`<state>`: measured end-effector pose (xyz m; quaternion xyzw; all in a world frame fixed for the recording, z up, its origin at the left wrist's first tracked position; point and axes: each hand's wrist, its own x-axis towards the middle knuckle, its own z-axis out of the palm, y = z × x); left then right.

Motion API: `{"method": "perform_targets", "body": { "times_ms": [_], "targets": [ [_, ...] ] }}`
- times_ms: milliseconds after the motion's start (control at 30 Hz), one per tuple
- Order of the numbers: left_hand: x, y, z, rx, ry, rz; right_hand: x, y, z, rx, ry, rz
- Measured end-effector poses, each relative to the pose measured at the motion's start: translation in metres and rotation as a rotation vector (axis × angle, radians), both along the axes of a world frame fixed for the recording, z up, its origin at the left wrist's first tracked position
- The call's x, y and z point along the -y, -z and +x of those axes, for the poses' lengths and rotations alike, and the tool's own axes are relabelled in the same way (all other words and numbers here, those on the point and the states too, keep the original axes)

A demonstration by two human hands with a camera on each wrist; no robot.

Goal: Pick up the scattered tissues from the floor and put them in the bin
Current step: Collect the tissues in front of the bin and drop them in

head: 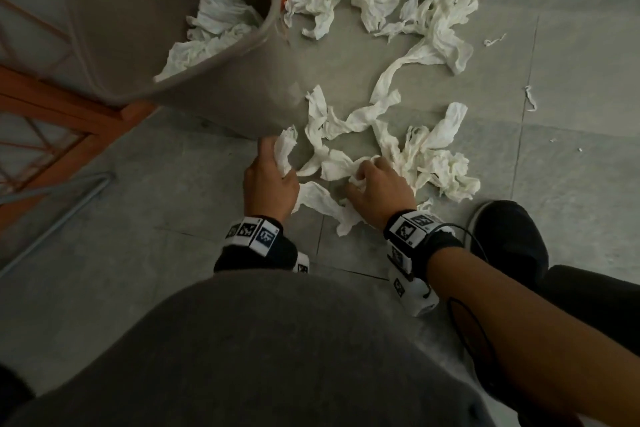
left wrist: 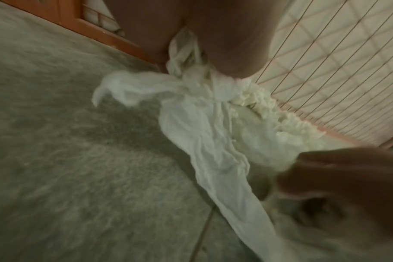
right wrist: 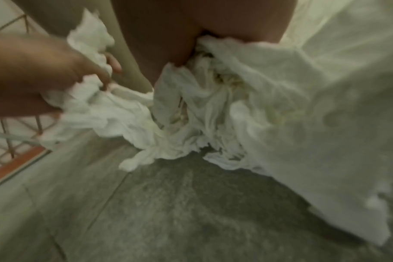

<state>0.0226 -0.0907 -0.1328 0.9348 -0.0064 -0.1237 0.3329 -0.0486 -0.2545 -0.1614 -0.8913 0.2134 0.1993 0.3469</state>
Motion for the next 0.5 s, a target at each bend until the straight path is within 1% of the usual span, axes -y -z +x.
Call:
{"method": "perform_targets", "body": {
  "times_ms": [133,233,300,367,400,500],
  "targets": [
    [0.010,0.022,0.016,-0.133,-0.012,0.089,0.004,-0.009,-0.005,0.064,0.070,0.043],
    [0.008,0.037,0.024,-0.127,0.012,0.186,0.008,-0.016,-0.009,0.129,0.132,0.067],
    [0.006,0.041,0.026,-0.106,0.004,0.186,0.010,-0.021,-0.011,0.147,0.209,0.127],
    [0.004,0.036,0.023,-0.056,-0.011,0.149,0.012,-0.028,-0.010,0.183,0.311,0.215],
    [0.003,0.031,0.021,-0.006,-0.025,0.123,0.014,-0.031,-0.009,0.197,0.355,0.251],
    [0.002,0.015,0.013,0.204,-0.034,0.056,0.023,-0.040,-0.006,0.194,0.414,0.307]
  ]
}}
